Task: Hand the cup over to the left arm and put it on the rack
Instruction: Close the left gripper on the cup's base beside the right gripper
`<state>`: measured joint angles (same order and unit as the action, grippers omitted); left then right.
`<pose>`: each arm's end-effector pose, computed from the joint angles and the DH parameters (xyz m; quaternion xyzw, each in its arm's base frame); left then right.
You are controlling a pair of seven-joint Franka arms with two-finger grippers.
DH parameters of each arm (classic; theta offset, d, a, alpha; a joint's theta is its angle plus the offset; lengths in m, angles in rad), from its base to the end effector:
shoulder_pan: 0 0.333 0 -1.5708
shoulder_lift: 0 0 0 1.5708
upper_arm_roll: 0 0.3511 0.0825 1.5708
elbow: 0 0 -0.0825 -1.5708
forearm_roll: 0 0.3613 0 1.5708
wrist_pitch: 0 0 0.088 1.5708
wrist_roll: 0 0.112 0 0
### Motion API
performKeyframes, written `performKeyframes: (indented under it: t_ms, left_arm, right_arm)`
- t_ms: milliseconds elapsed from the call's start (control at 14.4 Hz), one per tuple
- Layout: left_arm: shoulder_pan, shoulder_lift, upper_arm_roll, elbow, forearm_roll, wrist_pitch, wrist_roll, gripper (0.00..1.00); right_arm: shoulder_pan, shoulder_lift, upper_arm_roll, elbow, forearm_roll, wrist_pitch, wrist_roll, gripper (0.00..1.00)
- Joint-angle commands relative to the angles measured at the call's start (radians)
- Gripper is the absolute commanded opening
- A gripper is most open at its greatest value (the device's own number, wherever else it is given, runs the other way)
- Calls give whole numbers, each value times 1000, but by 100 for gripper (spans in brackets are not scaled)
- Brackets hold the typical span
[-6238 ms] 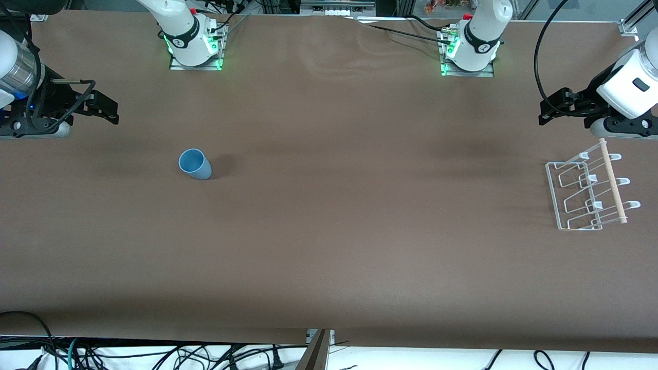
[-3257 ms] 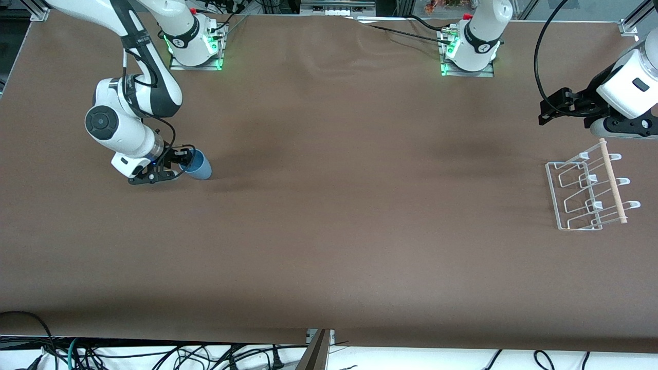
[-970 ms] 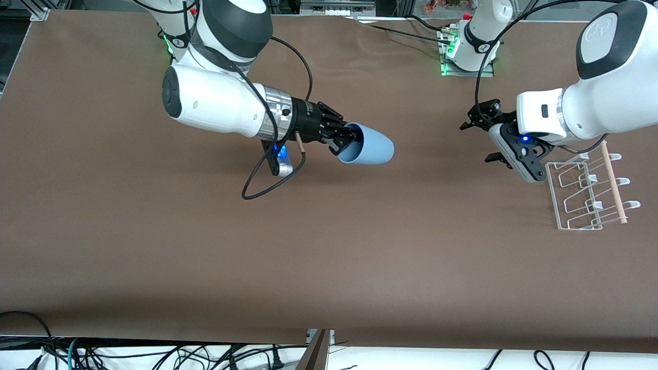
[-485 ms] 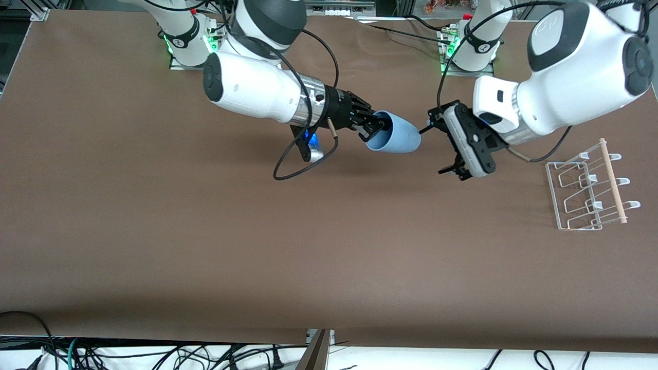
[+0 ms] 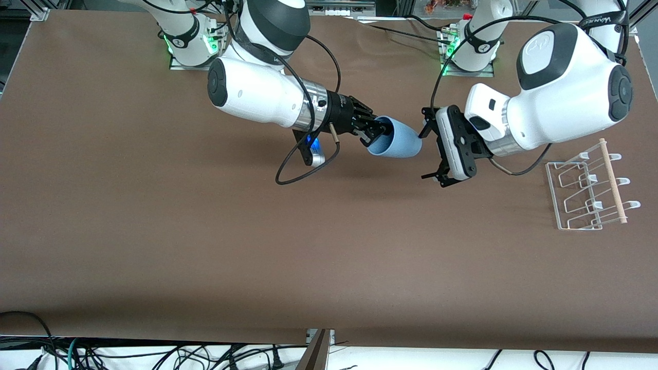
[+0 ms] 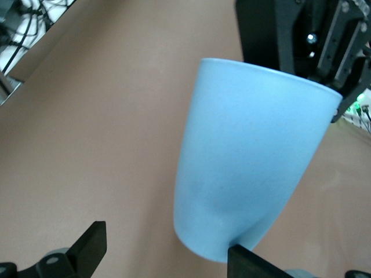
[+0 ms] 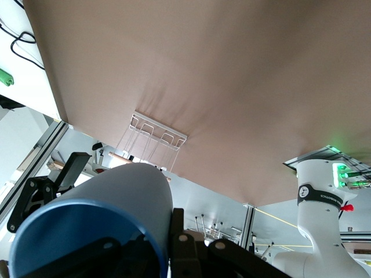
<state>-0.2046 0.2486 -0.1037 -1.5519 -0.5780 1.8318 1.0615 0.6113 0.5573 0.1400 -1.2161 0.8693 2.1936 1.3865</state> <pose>0.5898 -0.2288 0.5573 0.7842 -0.5491 0.1203 0.2628 0.5522 0.5139 0.5478 -0.7689 0.4466 0.2742 0.3663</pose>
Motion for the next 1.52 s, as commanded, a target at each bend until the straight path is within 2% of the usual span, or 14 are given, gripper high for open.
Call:
performKeyframes:
  t_ms: [0, 139, 485, 693, 970, 1109, 1455]
  left_arm:
    - [-6, -15, 6, 6, -34, -35, 93, 100]
    - [-12, -37, 6, 4, -33, -40, 97, 100]
    - [30, -57, 7, 1, -28, -167, 207, 100]
    - [17, -49, 6, 1, -33, -134, 204, 100]
    - [-9, -29, -16, -7, -60, -22, 200, 100]
    - [-10, -28, -16, -33, -117, -16, 201, 100]
    - [-4, -29, -22, -46, -123, -23, 298, 100]
  right_arm:
    - [19, 19, 4, 44, 22, 9, 19, 0]
    - [18, 19, 4, 44, 20, 9, 19, 0]
    - [13, 19, 3, 44, 20, 8, 17, 0]
    - [13, 19, 3, 44, 22, 8, 17, 0]
    - [21, 21, 4, 44, 22, 21, 19, 0]
    - [22, 26, 4, 46, 22, 26, 17, 0]
    - [22, 26, 4, 46, 22, 26, 19, 0]
